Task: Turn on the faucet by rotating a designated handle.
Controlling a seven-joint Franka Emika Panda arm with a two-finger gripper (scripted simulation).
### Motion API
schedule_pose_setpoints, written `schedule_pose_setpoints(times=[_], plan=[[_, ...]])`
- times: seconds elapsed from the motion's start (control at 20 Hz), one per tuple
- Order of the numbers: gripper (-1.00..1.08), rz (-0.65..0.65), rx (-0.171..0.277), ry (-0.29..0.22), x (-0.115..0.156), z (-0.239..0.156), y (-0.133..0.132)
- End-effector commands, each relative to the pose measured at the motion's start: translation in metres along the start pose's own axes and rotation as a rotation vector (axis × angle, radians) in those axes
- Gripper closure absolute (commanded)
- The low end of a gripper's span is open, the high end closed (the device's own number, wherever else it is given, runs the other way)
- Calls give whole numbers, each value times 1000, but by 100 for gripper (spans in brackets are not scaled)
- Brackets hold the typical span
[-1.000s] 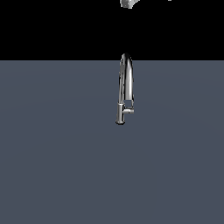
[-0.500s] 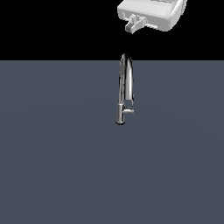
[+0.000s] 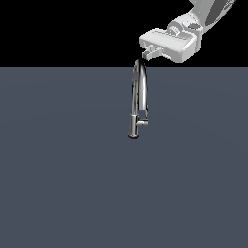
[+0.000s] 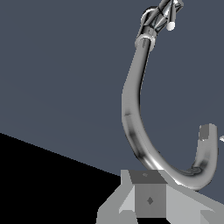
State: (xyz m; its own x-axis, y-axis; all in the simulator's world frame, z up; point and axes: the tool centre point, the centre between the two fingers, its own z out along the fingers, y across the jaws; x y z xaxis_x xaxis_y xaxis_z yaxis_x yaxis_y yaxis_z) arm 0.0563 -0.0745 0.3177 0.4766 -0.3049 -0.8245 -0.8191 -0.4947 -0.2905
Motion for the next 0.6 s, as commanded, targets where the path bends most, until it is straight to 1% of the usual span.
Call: schedule_pose_setpoints(times=[0.0, 0.55], plan=[[108, 39, 41, -44, 19, 2, 0], [108, 227, 234, -249, 108, 22, 7]])
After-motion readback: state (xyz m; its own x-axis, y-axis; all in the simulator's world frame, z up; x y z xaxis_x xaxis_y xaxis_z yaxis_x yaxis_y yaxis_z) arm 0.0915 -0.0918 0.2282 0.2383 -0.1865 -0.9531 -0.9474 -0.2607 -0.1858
